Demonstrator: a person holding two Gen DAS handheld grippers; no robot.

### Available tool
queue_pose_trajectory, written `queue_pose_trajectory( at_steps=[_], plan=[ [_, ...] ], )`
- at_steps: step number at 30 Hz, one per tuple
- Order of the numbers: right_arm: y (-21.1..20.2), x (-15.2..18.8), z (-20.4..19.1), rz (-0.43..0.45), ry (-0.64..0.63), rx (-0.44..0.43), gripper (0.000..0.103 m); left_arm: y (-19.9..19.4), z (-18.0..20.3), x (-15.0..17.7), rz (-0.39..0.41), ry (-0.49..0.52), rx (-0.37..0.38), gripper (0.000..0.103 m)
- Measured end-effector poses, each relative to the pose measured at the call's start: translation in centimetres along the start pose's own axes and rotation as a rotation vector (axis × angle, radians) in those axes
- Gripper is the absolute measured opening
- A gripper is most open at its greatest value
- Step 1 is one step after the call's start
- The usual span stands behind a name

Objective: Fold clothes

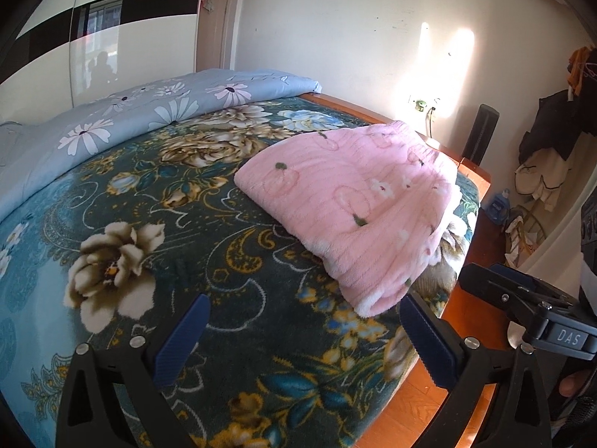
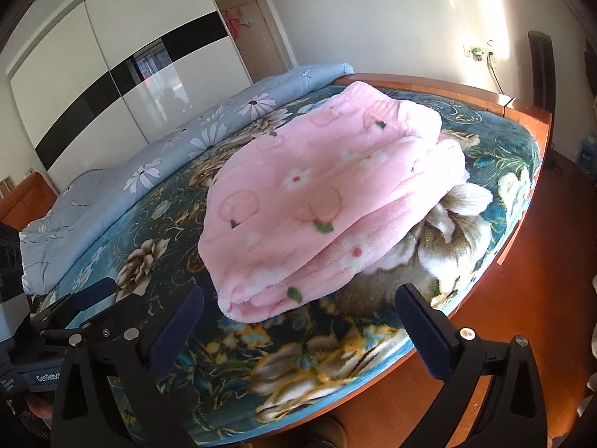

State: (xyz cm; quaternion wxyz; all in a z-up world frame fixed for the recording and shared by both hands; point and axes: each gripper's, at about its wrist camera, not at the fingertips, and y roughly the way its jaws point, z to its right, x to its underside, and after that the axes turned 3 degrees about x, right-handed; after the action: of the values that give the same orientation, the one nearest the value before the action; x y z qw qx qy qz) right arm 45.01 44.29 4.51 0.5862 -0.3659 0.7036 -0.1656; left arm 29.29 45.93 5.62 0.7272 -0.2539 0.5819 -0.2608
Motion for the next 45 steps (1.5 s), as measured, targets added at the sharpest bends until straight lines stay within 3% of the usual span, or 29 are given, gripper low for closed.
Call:
queue_pose_trajectory(
  at_steps=[4,9,19,32,45],
  plan=[
    [-0.6,0.2,-1.2,0.003,-0.048,0.048,0.103,-0.7,-0.3,0.3,0.005,-0.010,-0.006,0.103],
    [-1.6,0.4,-2.6,0.035,-0.103,0.173,0.103,-1.5,-0.5,0.5,0.008,-0.006,-0.042,0.103],
    [-3.3,1.5,-3.7,-0.004,-0.051,0.292,0.103,-3.4,-0.1,0.6,0.000,-0.019,-0.039,0.103],
    [-7.3,0.8,-6.7,-0.013,-0.108,0.304,0.103,-8.1,0.8,-0.7,0.008,0.009,-0.093,0.103],
    [-10.4,0.4,-7.5,0.026,-0.099,0.306,0.103,-10.6,1.6,-1.1,0.055,0.004,-0.087,0.103]
  ],
)
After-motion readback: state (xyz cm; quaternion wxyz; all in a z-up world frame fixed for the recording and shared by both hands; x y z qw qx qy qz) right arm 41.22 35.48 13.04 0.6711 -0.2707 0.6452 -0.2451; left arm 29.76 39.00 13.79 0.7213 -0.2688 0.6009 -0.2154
